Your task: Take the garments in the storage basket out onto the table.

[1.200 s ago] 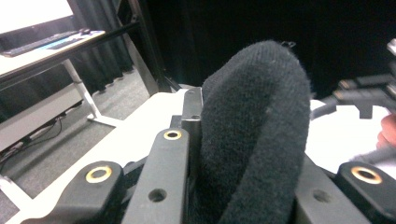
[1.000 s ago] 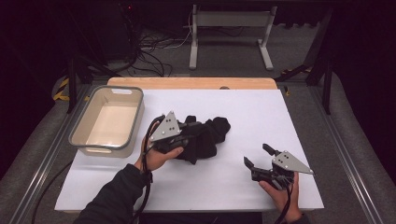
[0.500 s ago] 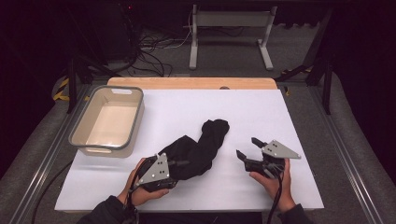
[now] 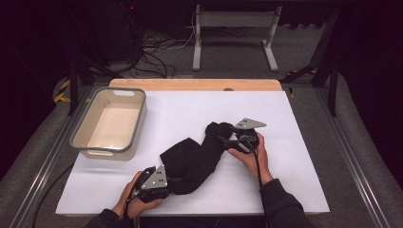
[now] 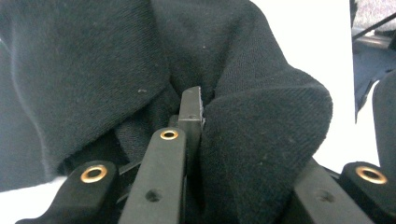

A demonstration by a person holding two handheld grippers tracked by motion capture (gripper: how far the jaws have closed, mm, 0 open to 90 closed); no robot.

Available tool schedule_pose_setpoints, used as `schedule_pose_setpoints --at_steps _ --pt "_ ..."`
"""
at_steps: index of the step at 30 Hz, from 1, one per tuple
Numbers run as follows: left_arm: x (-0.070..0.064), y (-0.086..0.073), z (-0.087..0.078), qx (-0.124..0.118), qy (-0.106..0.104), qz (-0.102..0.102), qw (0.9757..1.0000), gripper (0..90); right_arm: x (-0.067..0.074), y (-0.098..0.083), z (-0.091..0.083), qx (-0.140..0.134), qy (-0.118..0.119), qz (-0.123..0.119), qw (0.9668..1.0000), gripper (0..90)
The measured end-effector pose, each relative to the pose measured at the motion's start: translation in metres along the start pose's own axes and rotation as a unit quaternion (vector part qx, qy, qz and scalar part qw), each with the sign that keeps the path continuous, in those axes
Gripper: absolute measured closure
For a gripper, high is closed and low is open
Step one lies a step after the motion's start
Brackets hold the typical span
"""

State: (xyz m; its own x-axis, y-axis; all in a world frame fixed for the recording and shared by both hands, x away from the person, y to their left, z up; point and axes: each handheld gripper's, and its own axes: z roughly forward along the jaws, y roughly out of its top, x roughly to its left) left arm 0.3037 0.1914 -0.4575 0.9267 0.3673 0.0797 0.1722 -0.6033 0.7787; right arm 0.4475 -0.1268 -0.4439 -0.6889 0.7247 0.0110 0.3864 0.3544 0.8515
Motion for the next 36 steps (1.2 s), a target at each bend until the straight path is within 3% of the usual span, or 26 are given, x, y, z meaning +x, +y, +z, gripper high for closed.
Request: schedule_pose_setpoints --at_steps 3,4,7,9,13,15,27,30,31,32,34,35,36 --pt "-0.001 -0.002 0.004 0.014 0.003 0.007 0.9999 79.1 0.002 0.0 0.009 0.019 -0.005 -0.019 0.9996 42.7" --pt "0.0 -0.002 0.006 0.011 -0.001 0.006 0.9999 79.1 0.003 -0.001 0.011 0.036 -0.007 -0.026 0.999 51.6" --pt "0.0 -0.002 0.007 0.014 -0.003 0.005 0.9999 79.1 0.002 -0.002 0.01 0.04 -0.003 -0.026 0.9989 59.4" --pt "0.0 -0.002 0.008 0.015 -0.001 0.01 0.9998 79.1 0.001 -0.003 0.006 0.04 -0.001 -0.028 0.9988 74.9" --pt "-0.001 -0.002 0.009 0.017 -0.001 0.014 0.9998 78.7 0.001 -0.002 0.002 0.036 -0.007 -0.036 0.9987 81.9" --pt "-0.001 -0.002 0.009 0.017 0.0 0.014 0.9998 77.9 -0.001 -0.001 -0.009 0.011 -0.011 -0.035 0.9993 86.3" --pt "-0.001 -0.001 0.007 0.007 0.004 0.013 0.9999 76.0 -0.012 0.002 -0.037 -0.03 -0.049 -0.037 0.9977 88.6" --pt "0.0 0.0 0.003 -0.006 0.009 0.009 0.9999 66.0 -0.015 0.002 -0.043 -0.042 -0.059 -0.032 0.9969 88.8" --pt "0.001 0.002 -0.003 -0.028 0.015 0.001 0.9995 62.4 -0.019 0.003 -0.049 -0.051 -0.073 -0.029 0.9956 88.9" --pt "0.001 0.002 -0.003 -0.028 0.015 0.001 0.9995 59.0 -0.021 0.003 -0.052 -0.056 -0.079 -0.026 0.995 88.9" --pt "0.0 0.006 -0.012 -0.059 0.026 -0.011 0.9978 48.6 -0.025 0.003 -0.058 -0.063 -0.089 -0.019 0.9939 88.9" --pt "0.0 0.006 -0.012 -0.059 0.026 -0.011 0.9978 44.9 -0.028 0.003 -0.062 -0.068 -0.096 -0.017 0.9929 89.0" --pt "-0.001 0.008 -0.019 -0.083 0.037 -0.016 0.9957 40.9 -0.031 0.003 -0.065 -0.072 -0.104 -0.013 0.9919 89.0"
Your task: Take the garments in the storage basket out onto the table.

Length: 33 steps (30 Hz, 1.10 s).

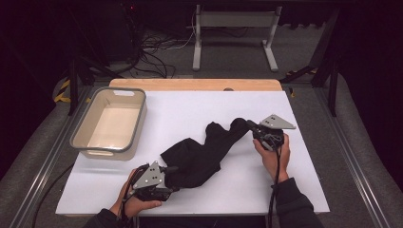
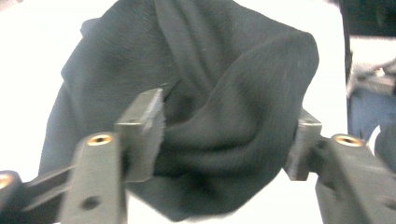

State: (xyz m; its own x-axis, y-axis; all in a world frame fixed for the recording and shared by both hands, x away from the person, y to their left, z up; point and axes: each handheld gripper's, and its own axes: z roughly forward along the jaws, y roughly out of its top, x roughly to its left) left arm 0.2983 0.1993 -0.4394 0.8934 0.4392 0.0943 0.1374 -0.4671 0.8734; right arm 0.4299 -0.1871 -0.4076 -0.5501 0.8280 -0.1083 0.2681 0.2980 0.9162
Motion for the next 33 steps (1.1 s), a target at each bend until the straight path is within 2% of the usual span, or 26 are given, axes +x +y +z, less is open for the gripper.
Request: schedule_pose_setpoints --at_steps 1,2,3,4,6,7,8,11,13,17,20,22,25,27,28,30,32,33 --pt "0.001 0.001 -0.004 -0.013 0.001 -0.002 0.9999 36.7 -0.004 0.0 -0.003 -0.002 -0.008 0.005 1.0 89.0" --pt "0.001 0.001 -0.004 -0.013 0.001 -0.002 0.9999 34.2 -0.004 0.0 -0.003 -0.002 -0.008 0.005 1.0 89.0" --pt "0.001 0.002 -0.006 -0.024 0.004 -0.004 0.9997 34.2 -0.01 0.0 -0.007 -0.005 -0.015 0.013 0.9998 89.0" --pt "0.002 0.003 -0.01 -0.036 0.01 -0.005 0.9993 30.6 -0.02 -0.002 -0.013 -0.011 -0.032 0.023 0.9992 89.0" --pt "0.004 0.003 -0.013 -0.049 0.01 -0.013 0.9987 30.0 -0.022 -0.002 -0.014 -0.012 -0.036 0.026 0.999 89.0" --pt "0.005 0.003 -0.014 -0.051 0.013 -0.017 0.9985 28.3 -0.03 -0.005 -0.017 -0.008 -0.059 0.029 0.9978 89.0" --pt "0.006 0.002 -0.014 -0.051 0.019 -0.021 0.9983 28.3 -0.03 -0.005 -0.017 -0.008 -0.059 0.029 0.9978 89.0" --pt "0.011 -0.001 -0.013 -0.038 0.036 -0.028 0.9982 28.2 -0.042 -0.01 -0.021 -0.005 -0.08 0.039 0.996 89.0" --pt "0.012 -0.002 -0.01 -0.017 0.062 -0.027 0.9976 29.4 -0.05 -0.015 -0.021 0.005 -0.086 0.05 0.995 89.0" --pt "0.014 -0.005 -0.005 0.004 0.074 -0.029 0.9968 29.9 -0.057 -0.02 -0.021 0.015 -0.096 0.055 0.9938 88.9" --pt "0.015 -0.007 -0.001 0.011 0.072 -0.029 0.9969 30.4 -0.057 -0.02 -0.021 0.014 -0.09 0.056 0.9943 87.5" --pt "0.016 -0.007 0.001 0.017 0.071 -0.027 0.997 31.0 -0.055 -0.019 -0.02 0.019 -0.081 0.053 0.9951 83.4" --pt "0.017 -0.007 0.006 0.022 0.068 -0.026 0.9971 32.1 -0.051 -0.017 -0.021 0.016 -0.092 0.053 0.9942 67.7" --pt "0.018 -0.005 0.01 0.028 0.073 -0.023 0.9967 32.7 -0.046 -0.014 -0.025 -0.007 -0.071 0.058 0.9957 59.3" --pt "0.02 -0.004 0.011 0.026 0.07 -0.025 0.9969 32.7 -0.046 -0.014 -0.025 -0.007 -0.071 0.058 0.9957 59.3" --pt "0.024 -0.002 0.015 0.027 0.07 -0.029 0.9967 34.2 -0.035 -0.009 -0.027 -0.013 -0.027 0.053 0.9981 54.4" --pt "0.028 -0.001 0.02 0.037 0.071 -0.027 0.9964 38.1 -0.022 -0.005 -0.027 -0.012 -0.001 0.036 0.9993 52.4" --pt "0.03 0.0 0.022 0.041 0.075 -0.029 0.9959 39.2 -0.01 -0.003 -0.026 -0.009 0.023 0.02 0.9995 51.9"
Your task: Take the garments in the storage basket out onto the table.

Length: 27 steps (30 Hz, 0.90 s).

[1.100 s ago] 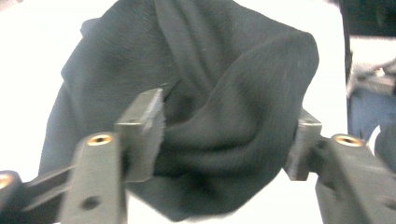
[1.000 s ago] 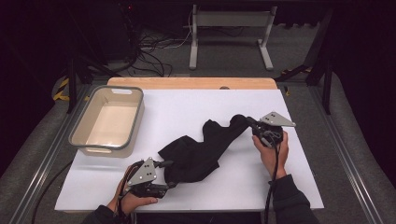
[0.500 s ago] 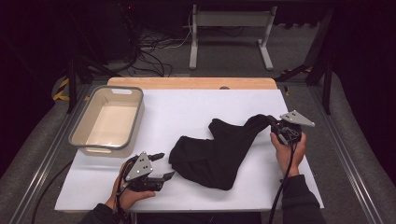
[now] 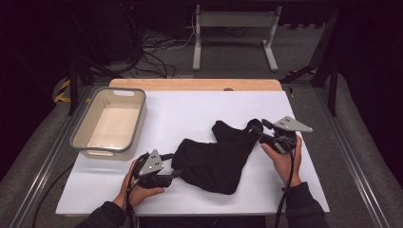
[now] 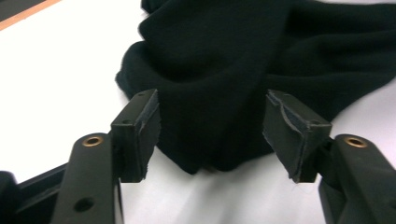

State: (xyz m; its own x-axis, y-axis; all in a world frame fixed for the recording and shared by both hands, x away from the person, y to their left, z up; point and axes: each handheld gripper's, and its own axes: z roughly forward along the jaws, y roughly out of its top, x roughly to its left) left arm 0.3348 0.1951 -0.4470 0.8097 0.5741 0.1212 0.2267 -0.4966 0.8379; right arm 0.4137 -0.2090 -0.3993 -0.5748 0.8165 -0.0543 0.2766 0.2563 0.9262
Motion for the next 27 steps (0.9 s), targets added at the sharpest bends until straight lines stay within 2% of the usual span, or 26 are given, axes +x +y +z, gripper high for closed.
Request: schedule_pose_setpoints --at_steps 1,2,3,4,5,7,8,9,10,11,12,14,15,17,18,20,21,22,23,24,25,26,27 --pt "0.002 0.001 0.002 0.004 -0.001 -0.002 1.0 41.0 0.01 0.001 0.002 0.006 0.02 -0.011 0.9997 50.5" --pt "0.006 0.002 0.009 0.011 -0.008 -0.003 0.9999 43.8 0.027 0.001 0.006 0.014 0.055 -0.033 0.9978 49.9" --pt "0.006 0.002 0.009 0.011 -0.008 -0.003 0.9999 43.8 0.027 0.001 0.006 0.014 0.055 -0.033 0.9978 49.9" --pt "0.008 0.004 0.015 0.021 -0.012 -0.006 0.9997 43.8 0.035 0.0 0.009 0.02 0.073 -0.041 0.9963 49.7" --pt "0.008 0.004 0.019 0.027 -0.015 -0.003 0.9995 45.3 0.048 -0.002 0.016 0.046 0.099 -0.065 0.9918 48.5" --pt "0.008 0.006 0.025 0.039 -0.019 0.006 0.999 49.3 0.06 -0.006 0.025 0.071 0.113 -0.089 0.9871 47.9" --pt "0.009 0.006 0.031 0.055 -0.023 0.007 0.9982 53.8 0.066 -0.013 0.036 0.096 0.127 -0.101 0.982 45.6" --pt "0.01 0.006 0.033 0.059 -0.026 0.007 0.9979 56.0 0.067 -0.016 0.041 0.109 0.131 -0.106 0.9797 44.6" --pt "0.01 0.006 0.033 0.059 -0.026 0.007 0.9979 58.7 0.067 -0.016 0.041 0.109 0.131 -0.106 0.9797 44.6" --pt "0.01 0.006 0.033 0.06 -0.03 0.003 0.9977 58.7 0.068 -0.019 0.047 0.125 0.132 -0.113 0.9768 44.1" --pt "0.012 0.006 0.032 0.06 -0.031 0.006 0.9977 65.5 0.066 -0.024 0.055 0.134 0.129 -0.114 0.9759 44.2" --pt "0.012 0.006 0.031 0.06 -0.035 0.004 0.9976 68.6 0.065 -0.025 0.058 0.137 0.133 -0.111 0.9752 44.8" --pt "0.012 0.006 0.027 0.059 -0.035 0.009 0.9976 77.9 0.064 -0.027 0.063 0.146 0.134 -0.113 0.9737 46.6" --pt "0.012 0.006 0.025 0.056 -0.034 0.013 0.9977 79.7 0.064 -0.027 0.065 0.148 0.133 -0.119 0.9727 47.9" --pt "0.012 0.006 0.022 0.054 -0.035 0.013 0.9979 82.5 0.065 -0.026 0.065 0.148 0.137 -0.129 0.971 65.4" --pt "0.012 0.007 0.011 0.045 -0.035 0.018 0.9982 82.9 0.066 -0.027 0.065 0.154 0.142 -0.134 0.9686 73.0" --pt "0.012 0.007 0.011 0.045 -0.035 0.018 0.9982 82.9 0.066 -0.027 0.065 0.154 0.142 -0.134 0.9686 73.0" --pt "0.013 0.008 0.005 0.037 -0.027 0.018 0.9988 82.9 0.068 -0.027 0.065 0.158 0.138 -0.141 0.9675 79.1" --pt "0.014 0.008 0.0 0.027 -0.024 0.015 0.9992 82.8 0.069 -0.026 0.065 0.164 0.134 -0.157 0.9646 84.1" --pt "0.016 0.008 -0.004 0.021 -0.022 0.012 0.9995 82.9 0.069 -0.025 0.064 0.163 0.132 -0.158 0.9649 89.3" --pt "0.016 0.008 -0.008 0.018 -0.018 0.011 0.9996 82.9 0.068 -0.023 0.061 0.155 0.121 -0.162 0.967 90.0" --pt "0.017 0.008 -0.012 0.015 -0.015 0.009 0.9997 82.9 0.068 -0.023 0.061 0.155 0.121 -0.162 0.967 90.0" --pt "0.017 0.007 -0.016 0.01 -0.011 0.008 0.9999 82.9 0.067 -0.02 0.058 0.147 0.108 -0.157 0.9705 90.0"
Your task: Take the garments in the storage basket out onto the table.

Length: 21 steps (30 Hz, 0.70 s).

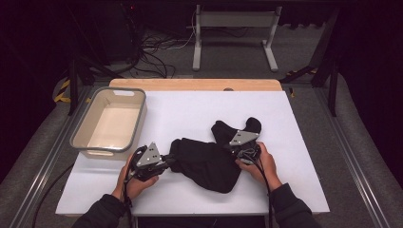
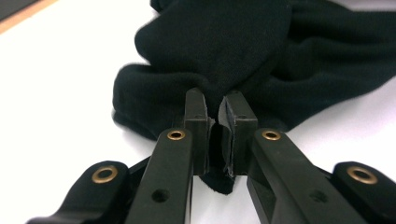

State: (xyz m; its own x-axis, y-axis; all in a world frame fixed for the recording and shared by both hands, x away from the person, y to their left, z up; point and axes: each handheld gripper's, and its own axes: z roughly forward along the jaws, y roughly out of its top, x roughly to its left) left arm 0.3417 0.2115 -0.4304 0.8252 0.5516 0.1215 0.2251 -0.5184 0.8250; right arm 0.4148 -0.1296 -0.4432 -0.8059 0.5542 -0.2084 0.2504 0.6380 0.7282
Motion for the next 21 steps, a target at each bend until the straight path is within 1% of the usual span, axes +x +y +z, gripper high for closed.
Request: schedule_pose_setpoints --at_steps 2,4,5,6,7,8,9,10,11,12,13,14,15,17,18,20,21 --pt "0.002 -0.001 -0.008 -0.005 0.011 -0.002 0.9999 82.3 -0.005 0.002 -0.009 -0.025 -0.015 0.012 0.9995 90.0" --pt "0.005 -0.003 -0.014 -0.012 0.013 -0.007 0.9998 81.8 -0.011 0.004 -0.019 -0.048 -0.037 0.026 0.9978 90.0" --pt "0.005 -0.004 -0.017 -0.011 0.015 -0.006 0.9998 81.8 -0.015 0.005 -0.025 -0.076 -0.03 0.047 0.9956 90.0" --pt "0.004 -0.005 -0.018 -0.005 0.026 -0.003 0.9996 81.5 -0.015 0.005 -0.025 -0.078 -0.024 0.05 0.9954 90.0" --pt "0.004 -0.005 -0.02 -0.003 0.029 -0.003 0.9996 81.2 -0.015 0.006 -0.025 -0.076 -0.012 0.049 0.9958 90.0" --pt "0.004 -0.006 -0.021 -0.003 0.03 -0.003 0.9995 81.3 -0.012 0.008 -0.023 -0.075 -0.002 0.044 0.9962 85.6" --pt "0.004 -0.006 -0.021 -0.003 0.03 -0.003 0.9995 81.9 -0.012 0.008 -0.023 -0.075 -0.002 0.044 0.9962 85.6" --pt "0.003 -0.008 -0.023 0.0 0.03 -0.004 0.9995 81.9 -0.009 0.009 -0.021 -0.074 0.007 0.038 0.9965 81.7" --pt "0.003 -0.009 -0.024 0.003 0.031 -0.004 0.9995 82.7 -0.005 0.011 -0.016 -0.069 0.022 0.032 0.9969 78.1" --pt "0.002 -0.011 -0.025 0.007 0.031 -0.003 0.9995 83.8 0.003 0.013 -0.008 -0.055 0.042 0.021 0.9973 66.7" --pt "0.002 -0.011 -0.025 0.007 0.031 -0.003 0.9995 84.6 0.006 0.013 -0.004 -0.049 0.048 0.018 0.9975 58.2" --pt "0.002 -0.013 -0.026 0.007 0.028 -0.005 0.9996 85.4 0.008 0.014 0.003 -0.031 0.061 0.009 0.9976 52.8" --pt "0.003 -0.013 -0.026 0.007 0.027 -0.006 0.9996 85.4 0.008 0.014 0.003 -0.031 0.061 0.009 0.9976 52.8" --pt "0.002 -0.015 -0.026 0.01 0.022 -0.005 0.9997 86.4 0.011 0.011 0.012 -0.015 0.064 0.009 0.9978 45.7" --pt "0.001 -0.016 -0.027 0.01 0.022 -0.004 0.9997 86.4 0.009 0.01 0.016 -0.008 0.066 0.014 0.9977 42.3" --pt "0.0 -0.017 -0.028 0.006 0.021 -0.004 0.9998 86.6 0.006 0.007 0.019 -0.002 0.069 0.024 0.9973 42.6" --pt "0.0 -0.017 -0.03 0.005 0.019 -0.005 0.9998 86.7 0.005 0.006 0.02 0.0 0.071 0.027 0.9971 45.5"
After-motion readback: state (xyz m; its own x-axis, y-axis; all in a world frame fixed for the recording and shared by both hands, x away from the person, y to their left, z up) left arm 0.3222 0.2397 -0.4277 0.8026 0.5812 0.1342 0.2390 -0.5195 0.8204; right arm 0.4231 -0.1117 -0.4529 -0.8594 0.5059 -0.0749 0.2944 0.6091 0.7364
